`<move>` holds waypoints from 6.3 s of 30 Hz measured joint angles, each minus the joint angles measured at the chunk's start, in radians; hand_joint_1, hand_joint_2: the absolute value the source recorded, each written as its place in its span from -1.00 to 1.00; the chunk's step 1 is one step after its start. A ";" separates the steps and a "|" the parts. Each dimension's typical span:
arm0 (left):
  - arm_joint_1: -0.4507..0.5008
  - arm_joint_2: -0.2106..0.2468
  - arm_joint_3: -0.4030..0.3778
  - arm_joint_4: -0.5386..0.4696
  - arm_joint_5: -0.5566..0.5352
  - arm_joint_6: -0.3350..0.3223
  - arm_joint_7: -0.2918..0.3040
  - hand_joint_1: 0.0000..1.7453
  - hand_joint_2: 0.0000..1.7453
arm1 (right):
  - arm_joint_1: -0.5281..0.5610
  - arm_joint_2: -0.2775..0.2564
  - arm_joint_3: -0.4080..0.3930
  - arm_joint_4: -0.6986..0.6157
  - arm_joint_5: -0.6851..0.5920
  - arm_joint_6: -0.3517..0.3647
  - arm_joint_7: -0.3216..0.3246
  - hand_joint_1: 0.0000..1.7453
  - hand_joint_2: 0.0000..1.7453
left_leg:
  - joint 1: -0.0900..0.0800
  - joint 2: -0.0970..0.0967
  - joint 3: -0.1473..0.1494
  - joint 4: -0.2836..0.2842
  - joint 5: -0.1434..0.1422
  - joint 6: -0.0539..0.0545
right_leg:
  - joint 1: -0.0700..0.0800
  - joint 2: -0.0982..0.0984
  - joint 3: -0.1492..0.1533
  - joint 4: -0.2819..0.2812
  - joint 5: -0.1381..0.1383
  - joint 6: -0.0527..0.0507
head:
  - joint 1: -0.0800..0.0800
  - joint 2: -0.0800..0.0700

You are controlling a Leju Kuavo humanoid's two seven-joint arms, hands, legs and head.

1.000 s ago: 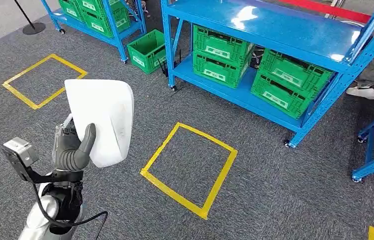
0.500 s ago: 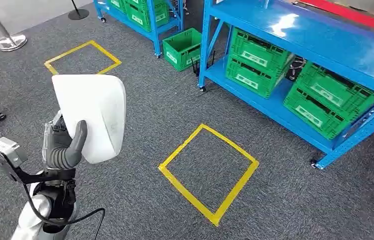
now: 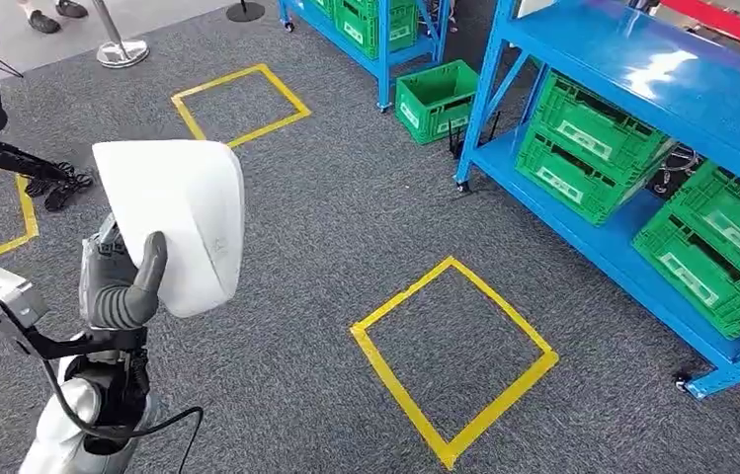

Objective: Take the parts from the cabinet and place them on the table.

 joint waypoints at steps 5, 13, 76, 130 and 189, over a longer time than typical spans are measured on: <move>0.002 0.005 0.008 -0.005 -0.001 0.004 0.000 1.00 1.00 | 0.006 0.003 -0.001 0.007 0.001 0.000 0.000 -1.00 -1.00 | 0.004 0.131 -0.157 0.296 -0.111 -0.022 | 0.016 -0.058 0.012 0.000 -0.015 -0.022 | -0.007 0.000; 0.000 0.006 0.013 -0.014 -0.021 0.003 0.009 1.00 1.00 | -0.002 0.014 -0.005 0.009 0.002 -0.006 -0.010 -1.00 -1.00 | -0.023 0.212 -0.012 0.005 0.005 0.012 | 0.034 -0.149 0.037 -0.003 -0.042 0.000 | -0.006 0.000; 0.003 -0.008 0.073 -0.022 -0.034 -0.065 0.058 1.00 1.00 | -0.008 0.079 -0.082 0.021 -0.020 -0.021 -0.021 -1.00 -1.00 | -0.001 0.174 0.011 -0.005 0.010 0.023 | 0.024 -0.155 -0.007 0.029 -0.029 0.014 | -0.005 0.000; -0.033 -0.016 0.080 0.084 -0.027 -0.011 0.032 1.00 1.00 | -0.042 0.061 -0.072 0.021 0.058 0.004 0.025 -1.00 -1.00 | -0.001 0.143 -0.093 0.200 -0.041 0.011 | 0.036 -0.094 -0.008 0.030 -0.011 -0.020 | -0.009 0.000; -0.034 -0.005 0.084 0.081 -0.055 0.027 0.040 1.00 1.00 | -0.049 0.077 -0.097 0.024 0.084 0.025 0.048 -1.00 -1.00 | 0.006 0.134 -0.188 0.335 -0.097 -0.012 | 0.005 -0.048 -0.007 0.034 -0.020 -0.007 | -0.009 0.000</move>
